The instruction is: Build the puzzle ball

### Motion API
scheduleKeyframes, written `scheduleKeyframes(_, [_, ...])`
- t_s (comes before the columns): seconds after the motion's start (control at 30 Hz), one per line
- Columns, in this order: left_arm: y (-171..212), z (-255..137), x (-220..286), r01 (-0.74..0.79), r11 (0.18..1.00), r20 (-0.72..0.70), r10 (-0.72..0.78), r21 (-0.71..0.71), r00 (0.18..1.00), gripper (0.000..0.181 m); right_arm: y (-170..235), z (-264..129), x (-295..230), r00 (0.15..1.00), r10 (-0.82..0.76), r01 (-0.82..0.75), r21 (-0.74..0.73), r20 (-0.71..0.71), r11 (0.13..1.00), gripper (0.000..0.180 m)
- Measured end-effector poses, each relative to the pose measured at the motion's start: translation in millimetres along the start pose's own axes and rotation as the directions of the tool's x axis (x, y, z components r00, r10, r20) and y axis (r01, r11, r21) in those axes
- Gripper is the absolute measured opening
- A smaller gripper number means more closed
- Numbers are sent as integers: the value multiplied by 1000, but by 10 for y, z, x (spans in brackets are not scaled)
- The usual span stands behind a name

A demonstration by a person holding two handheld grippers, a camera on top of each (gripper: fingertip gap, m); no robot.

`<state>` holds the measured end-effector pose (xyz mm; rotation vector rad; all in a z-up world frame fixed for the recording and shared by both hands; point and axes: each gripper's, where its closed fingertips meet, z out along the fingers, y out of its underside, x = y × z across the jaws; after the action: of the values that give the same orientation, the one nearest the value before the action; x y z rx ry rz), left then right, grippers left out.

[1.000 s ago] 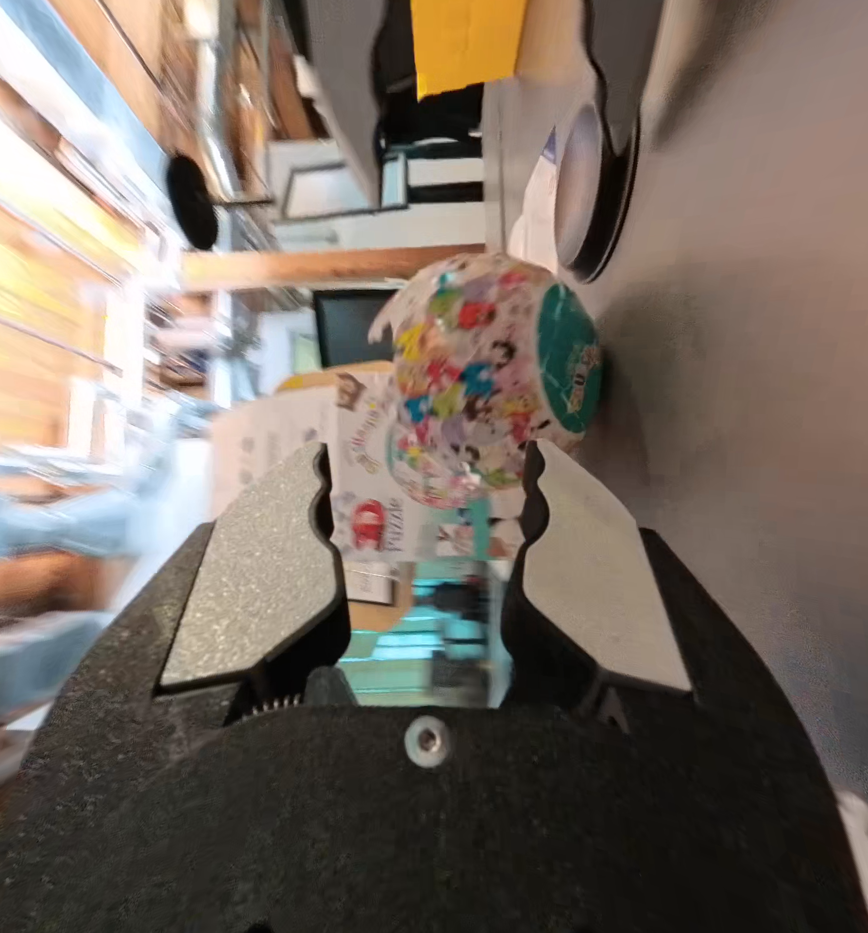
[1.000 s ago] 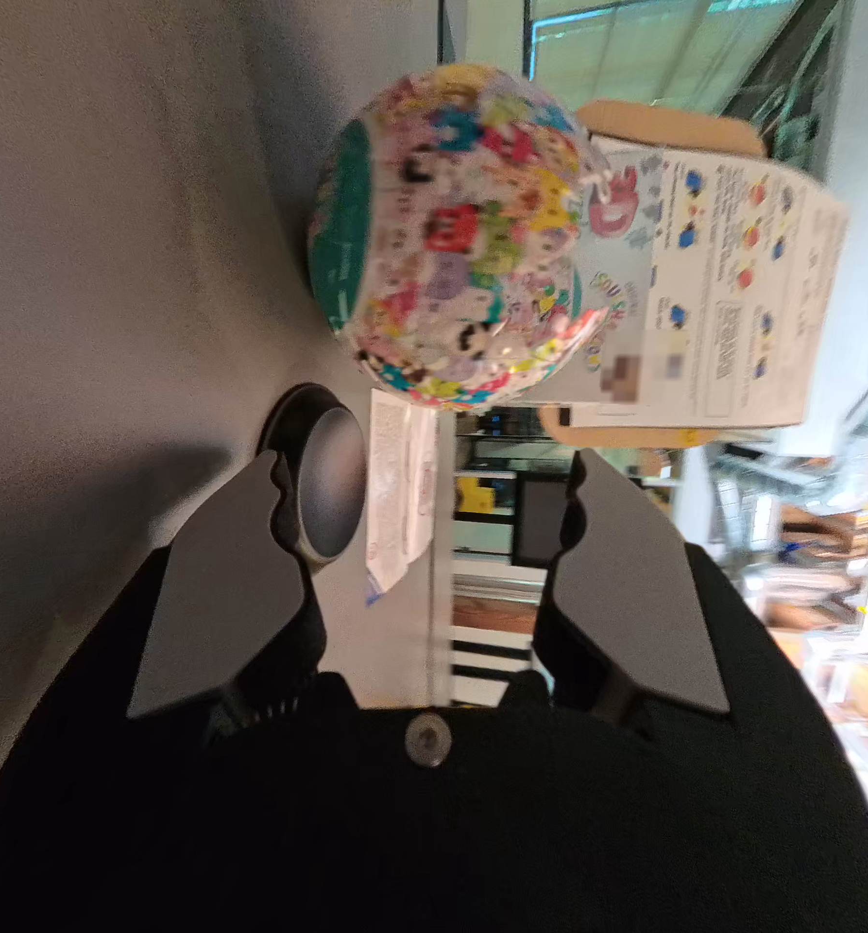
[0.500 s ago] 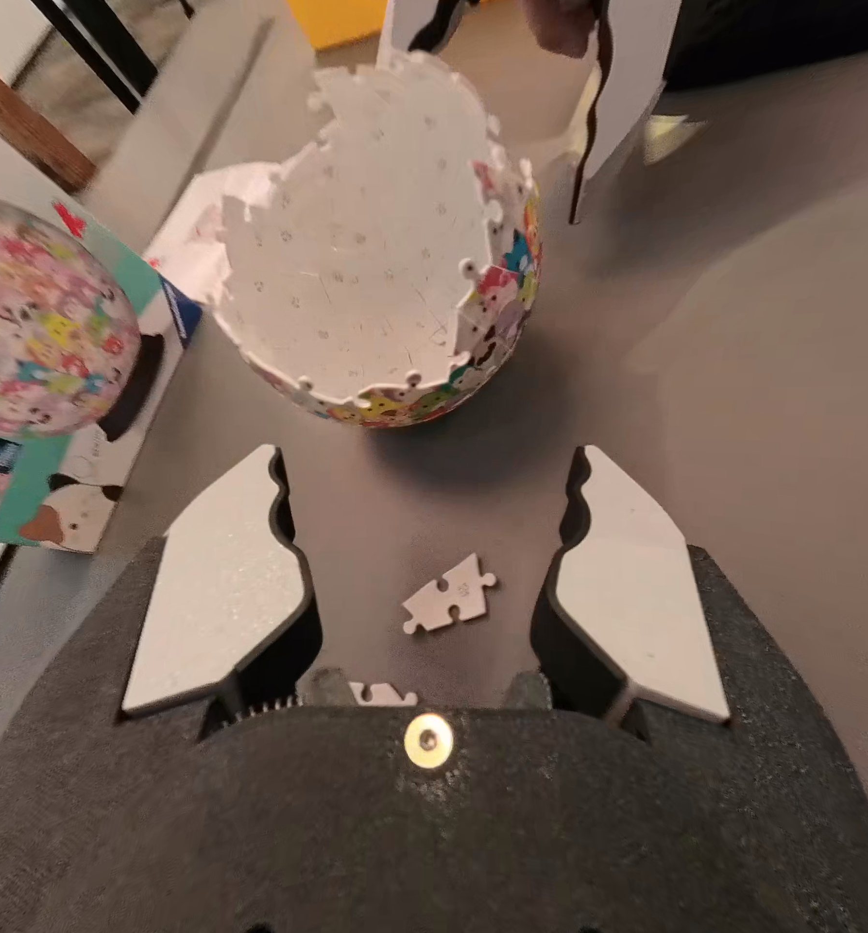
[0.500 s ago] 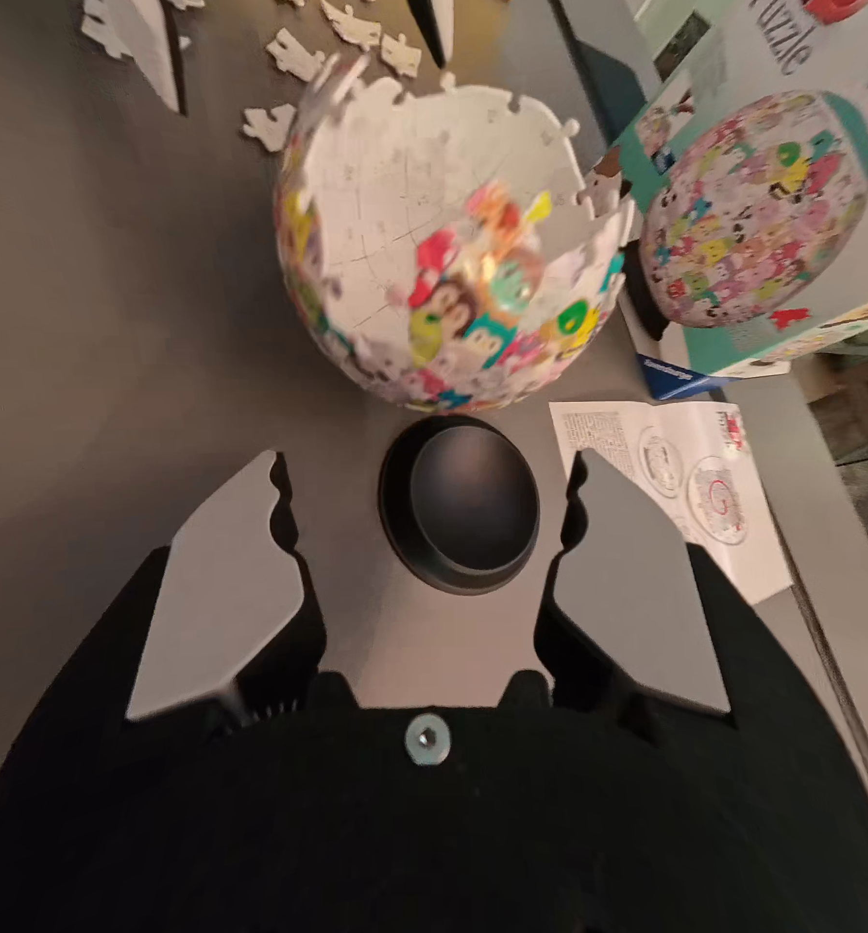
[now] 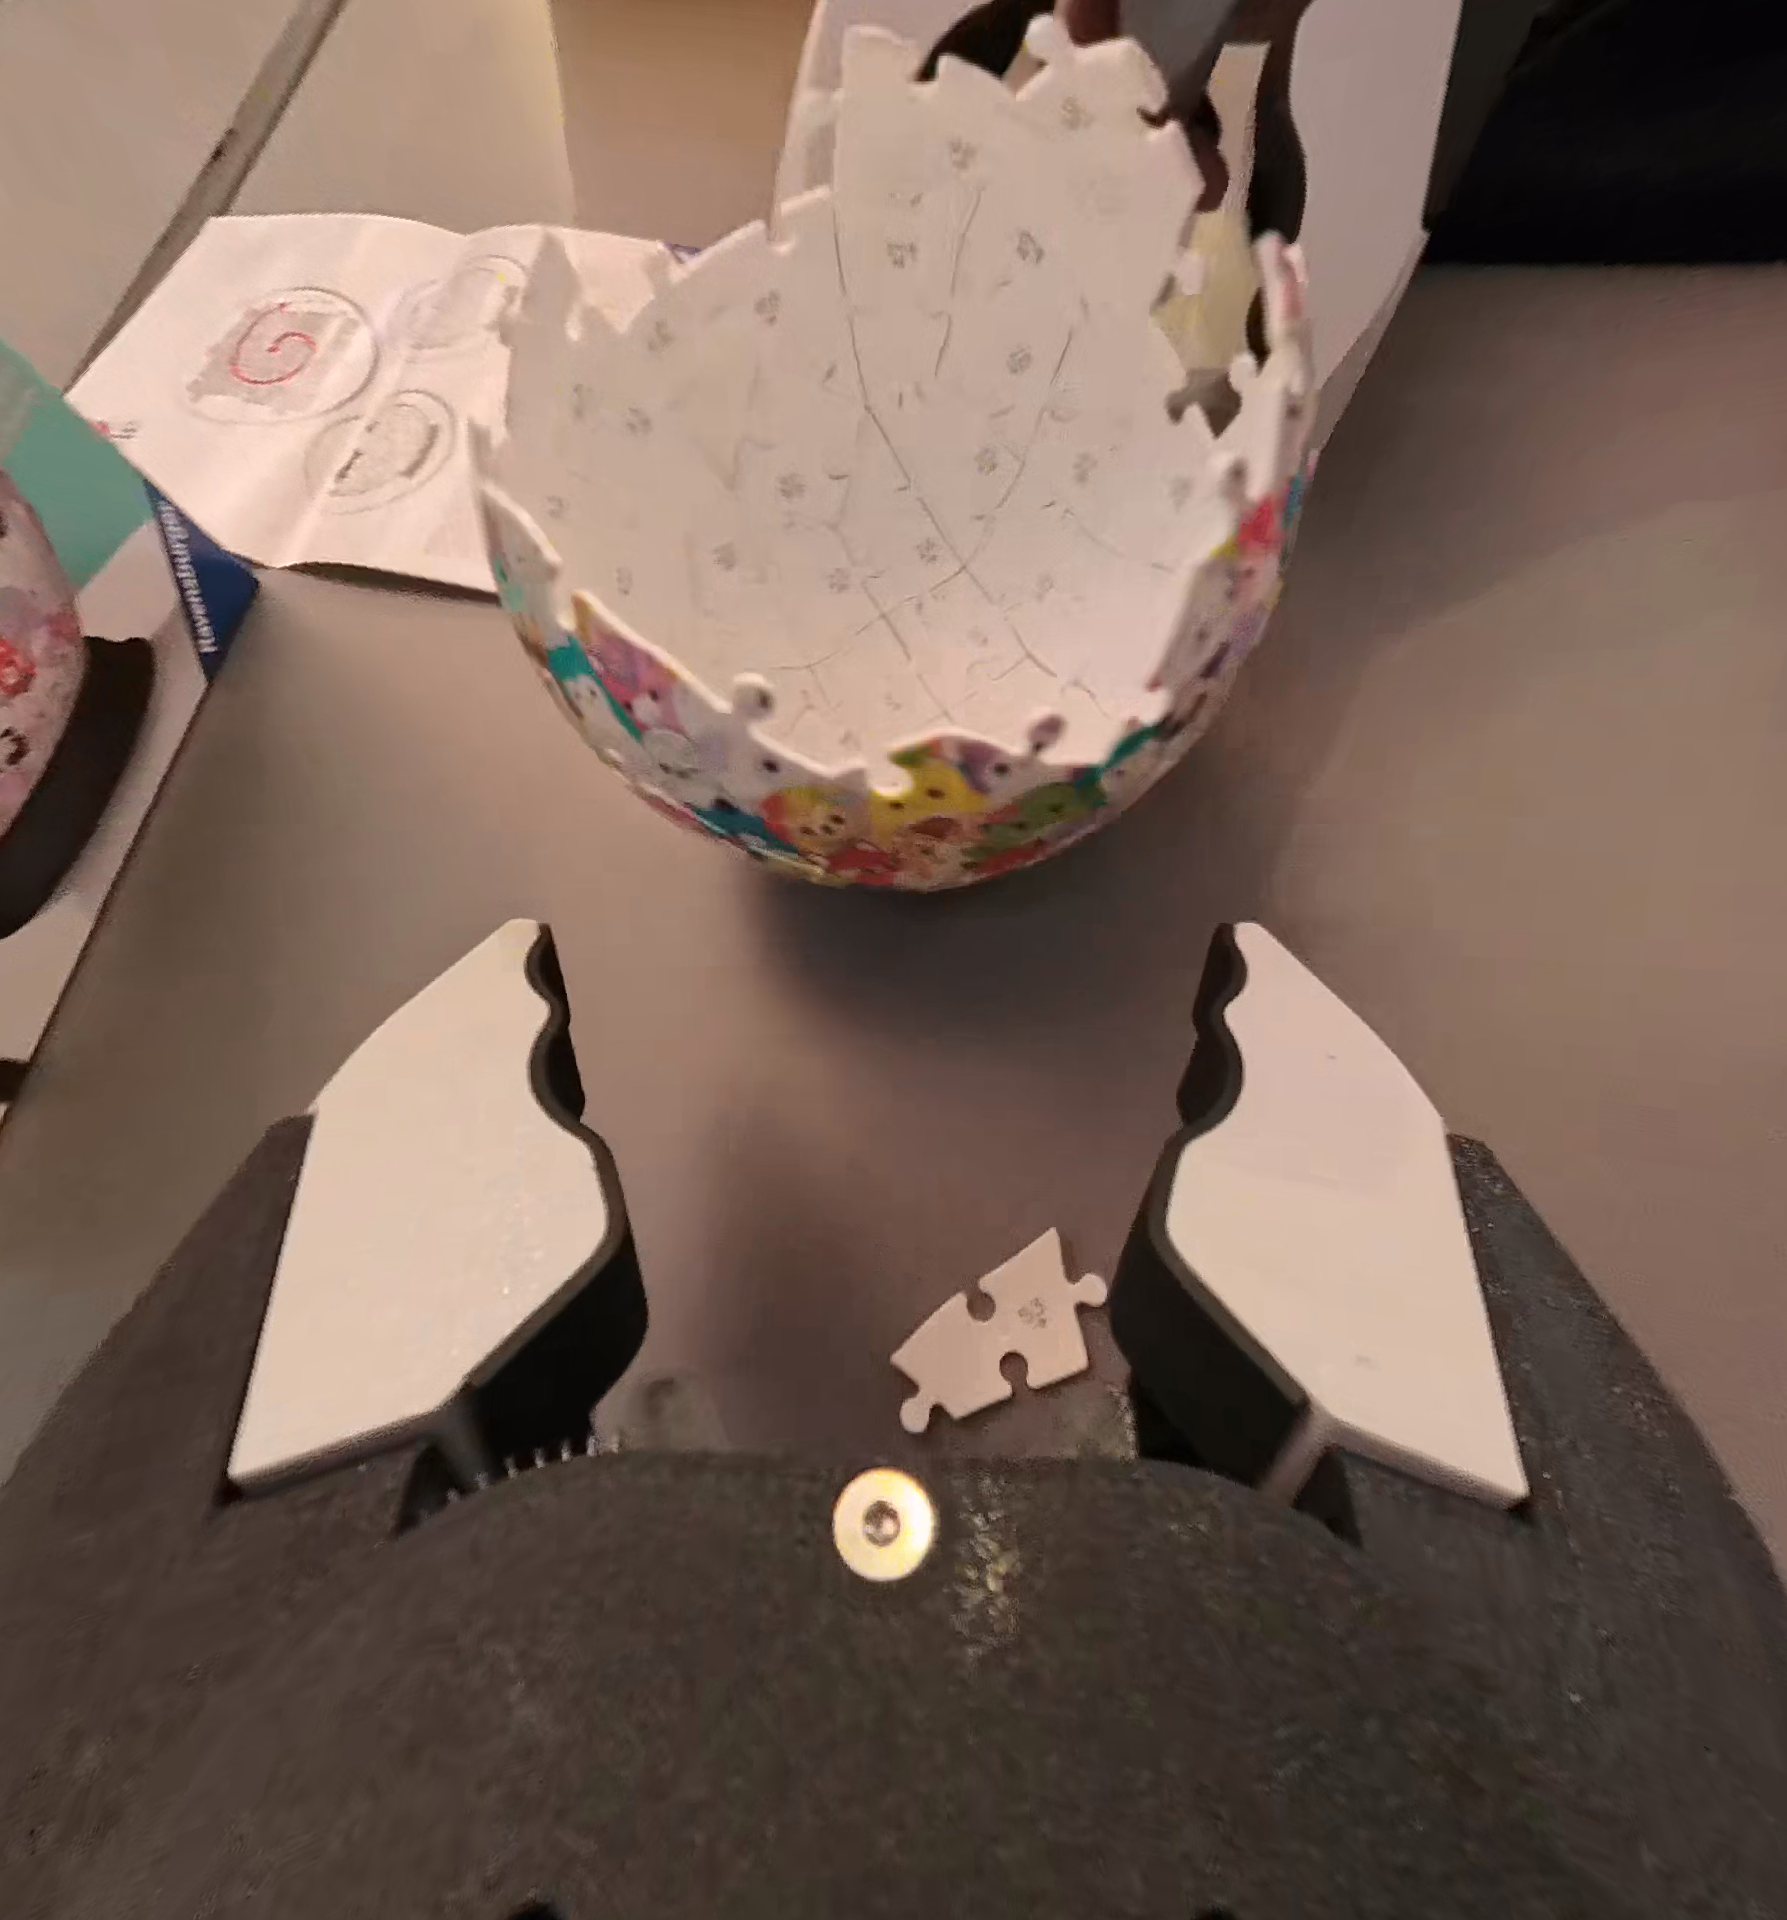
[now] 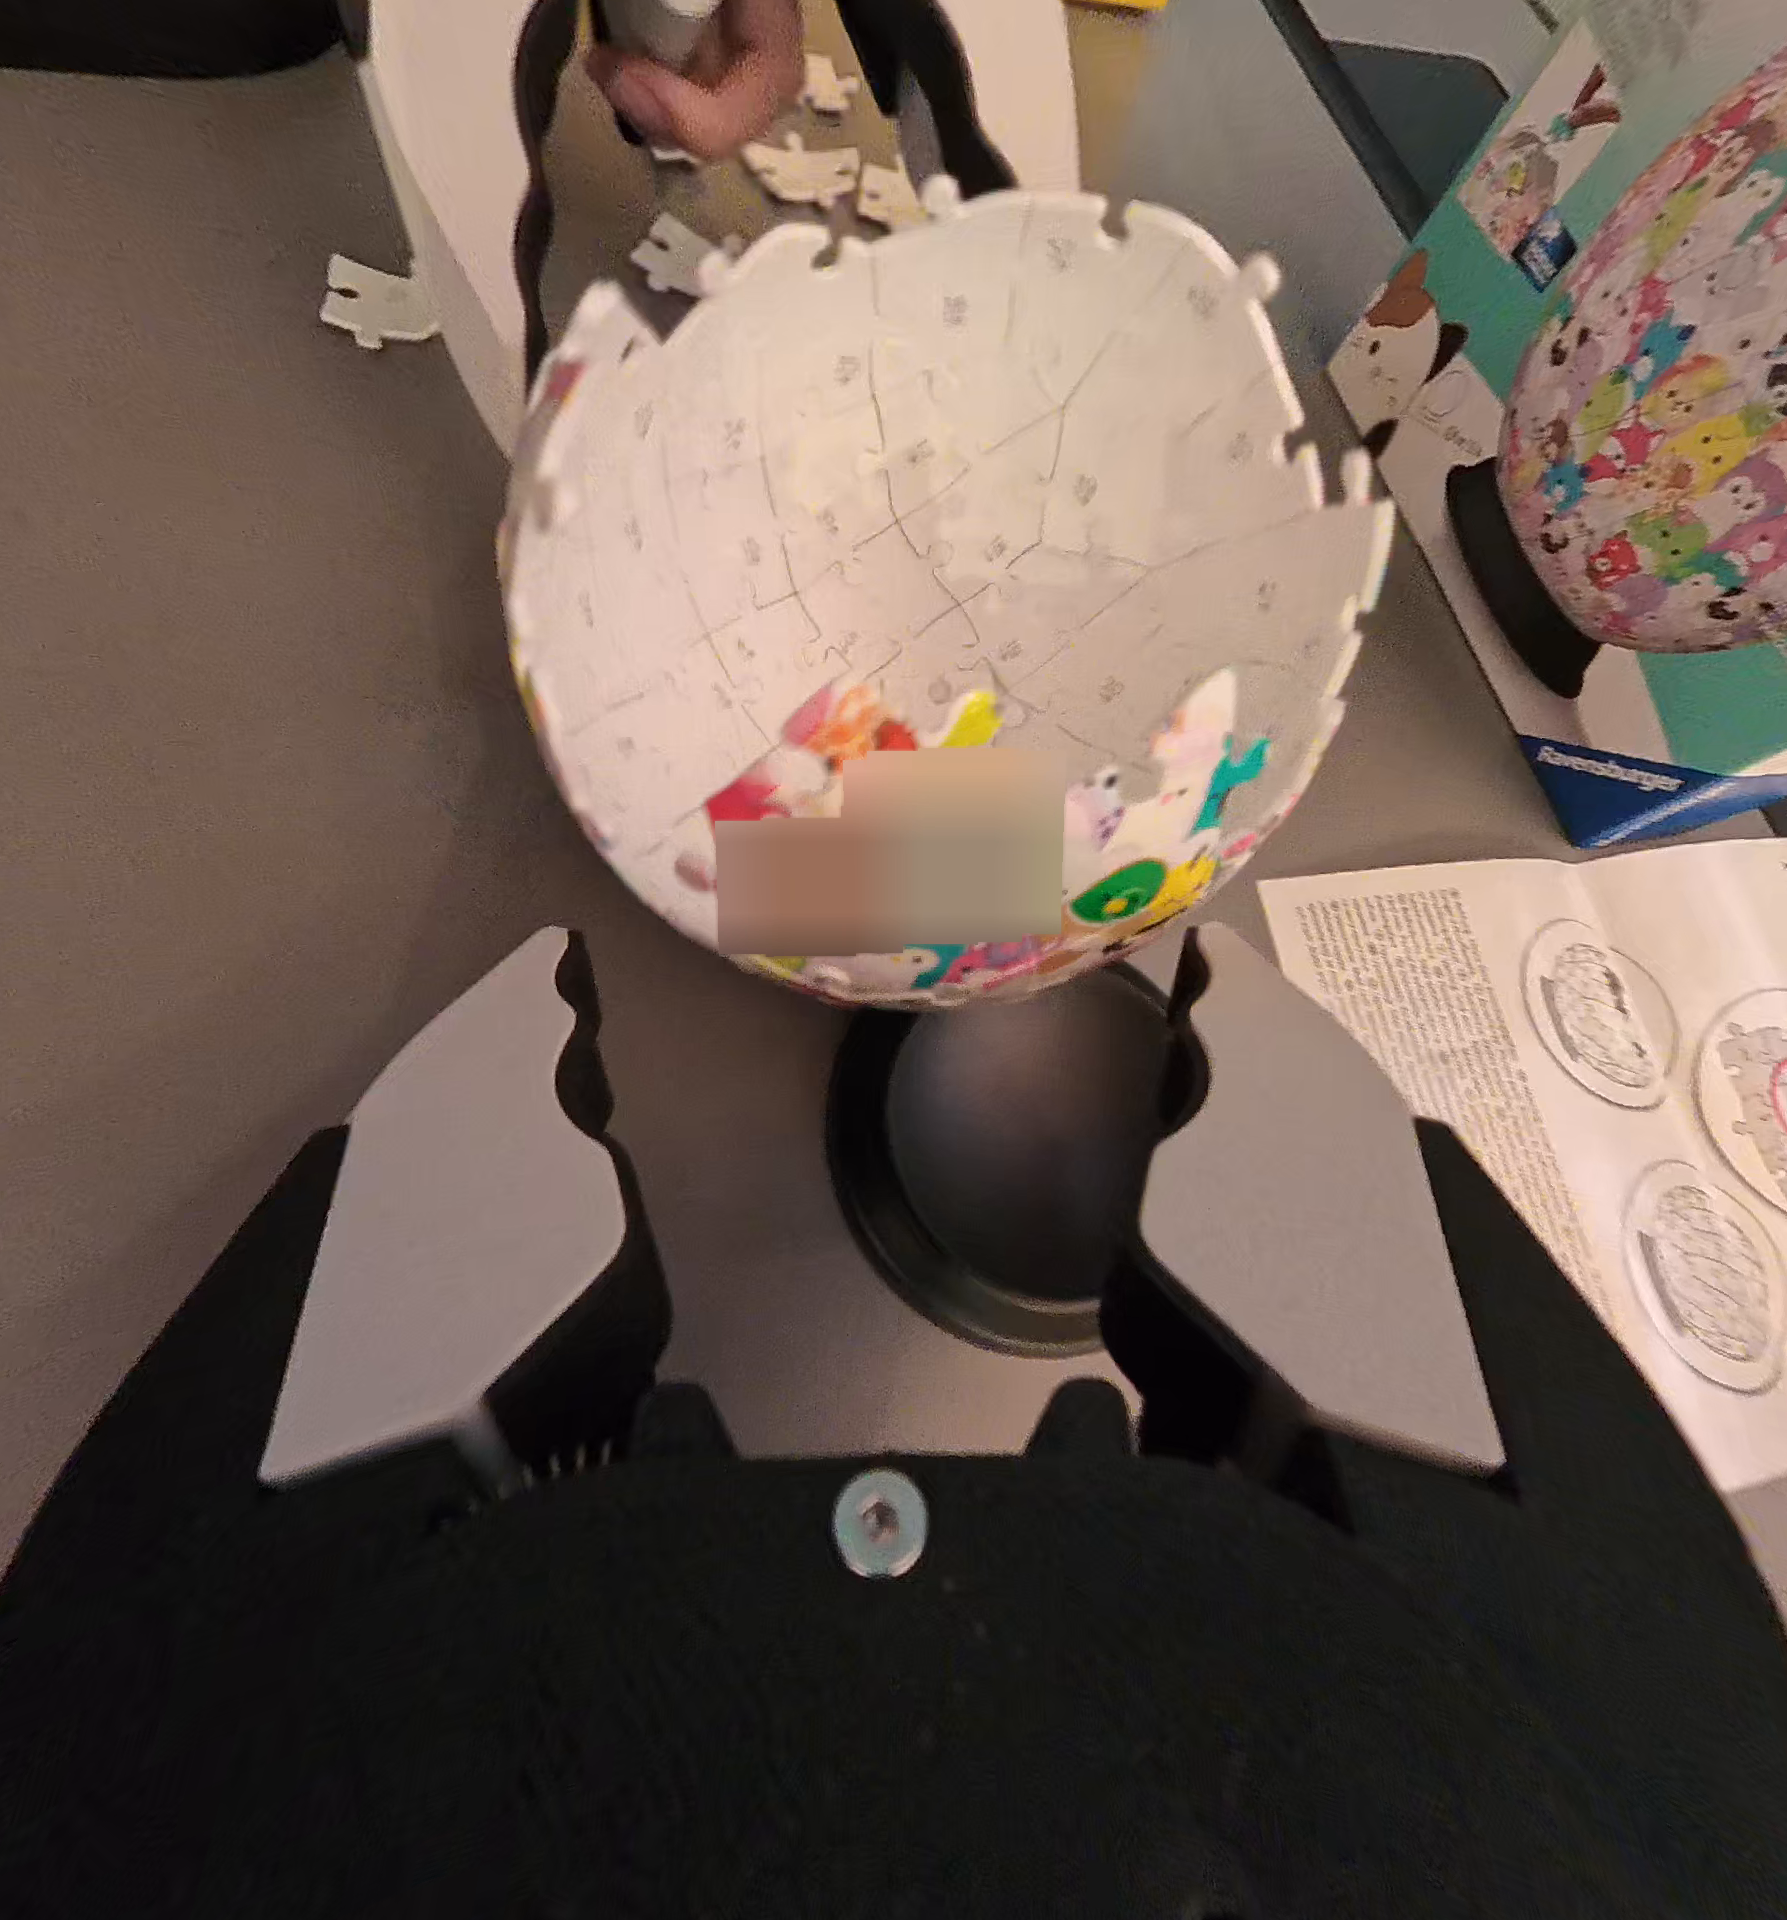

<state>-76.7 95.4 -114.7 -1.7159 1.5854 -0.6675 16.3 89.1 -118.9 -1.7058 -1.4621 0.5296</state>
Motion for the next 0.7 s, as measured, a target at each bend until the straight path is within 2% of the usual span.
scheduleKeyframes(0.3, [-82,218,78,-153,987,-71,156,41,985,123,11,89,-67,999,-22,23,-22,42,999,105])
scheduleKeyframes(0.7, [-101,373,-88,-159,986,-103,163,46,981,127,8,119,3,999,20,-19,-6,43,1000,105])
